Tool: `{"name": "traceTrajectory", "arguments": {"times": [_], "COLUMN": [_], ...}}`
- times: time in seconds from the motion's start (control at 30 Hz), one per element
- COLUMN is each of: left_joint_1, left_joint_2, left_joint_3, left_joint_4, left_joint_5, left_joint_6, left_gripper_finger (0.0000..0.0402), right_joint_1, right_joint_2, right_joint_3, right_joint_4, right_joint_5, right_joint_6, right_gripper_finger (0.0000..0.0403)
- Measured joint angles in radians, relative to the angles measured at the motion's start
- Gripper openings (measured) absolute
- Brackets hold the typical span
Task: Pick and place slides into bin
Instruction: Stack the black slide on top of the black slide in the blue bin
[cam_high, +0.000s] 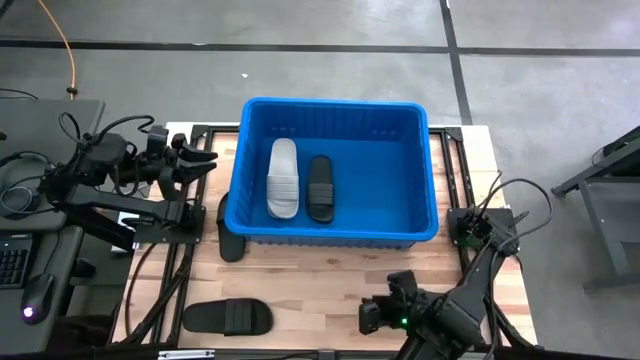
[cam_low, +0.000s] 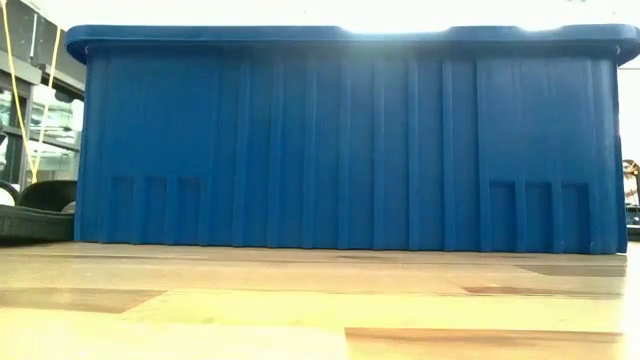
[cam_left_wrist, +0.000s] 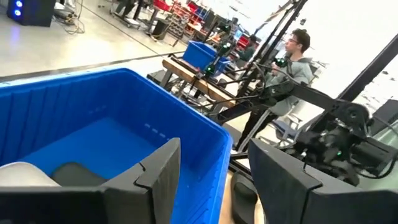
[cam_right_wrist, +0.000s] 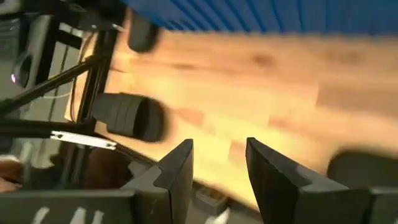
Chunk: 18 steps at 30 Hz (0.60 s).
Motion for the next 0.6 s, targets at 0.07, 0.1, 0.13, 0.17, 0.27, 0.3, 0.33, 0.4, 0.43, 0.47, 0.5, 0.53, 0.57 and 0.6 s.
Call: {"name": "traceTrajectory", "arguments": {"times": [0.07, 0.1, 0.13, 0.17, 0.27, 0.3, 0.33, 0.4, 0.43, 0.47, 0.5, 0.53, 0.57, 0.6], "left_joint_1": [0.000, 0.000, 0.000, 0.000, 0.000, 0.000, 0.000, 0.000, 0.000, 0.000, 0.000, 0.000, 0.000, 0.000], "left_joint_2": [0.000, 0.000, 0.000, 0.000, -0.003, -0.003, -0.004, -0.004, -0.003, -0.003, -0.003, -0.004, -0.004, -0.004], "left_joint_3": [0.000, 0.000, 0.000, 0.000, 0.000, 0.000, 0.000, 0.000, 0.000, 0.000, 0.000, 0.000, 0.000, 0.000], "left_joint_4": [0.018, 0.027, 0.030, 0.034, 0.044, 0.046, 0.046, 0.046, 0.045, 0.045, 0.045, 0.045, 0.045, 0.045], "left_joint_5": [0.017, 0.027, 0.035, 0.039, 0.042, 0.042, 0.041, 0.033, 0.025, 0.014, 0.002, -0.015, -0.031, -0.046], "left_joint_6": [0.004, 0.012, 0.025, 0.032, 0.055, 0.065, 0.074, 0.081, 0.081, 0.081, 0.081, 0.082, 0.085, 0.091], "left_gripper_finger": [0.0177, 0.0177, 0.0177, 0.0177, 0.0177, 0.0177, 0.0177, 0.0177, 0.0177, 0.0177, 0.0177, 0.0177, 0.0177, 0.0177], "right_joint_1": [0.007, 0.012, 0.018, 0.028, 0.048, 0.052, 0.055, 0.059, 0.057, 0.054, 0.051, 0.051, 0.054, 0.062], "right_joint_2": [0.000, 0.004, 0.006, 0.006, 0.004, 0.004, 0.004, 0.002, 0.003, 0.004, 0.004, 0.003, 0.004, 0.007], "right_joint_3": [-0.038, -0.054, -0.068, -0.083, -0.118, -0.125, -0.133, -0.152, -0.158, -0.158, -0.158, -0.158, -0.158, -0.158], "right_joint_4": [0.000, -0.003, 0.023, 0.043, 0.050, 0.051, 0.049, 0.069, 0.085, 0.082, 0.070, 0.055, 0.044, 0.031], "right_joint_5": [-0.064, -0.090, -0.108, -0.106, -0.055, -0.054, -0.041, -0.024, -0.041, -0.083, -0.143, -0.209, -0.257, -0.281], "right_joint_6": [0.085, 0.101, 0.104, 0.108, 0.101, 0.105, 0.118, 0.149, 0.151, 0.151, 0.145, 0.138, 0.133, 0.140], "right_gripper_finger": [0.0138, 0.0138, 0.0138, 0.0138, 0.0137, 0.0138, 0.0138, 0.0138, 0.0138, 0.0138, 0.0138, 0.0138, 0.0138, 0.0138]}}
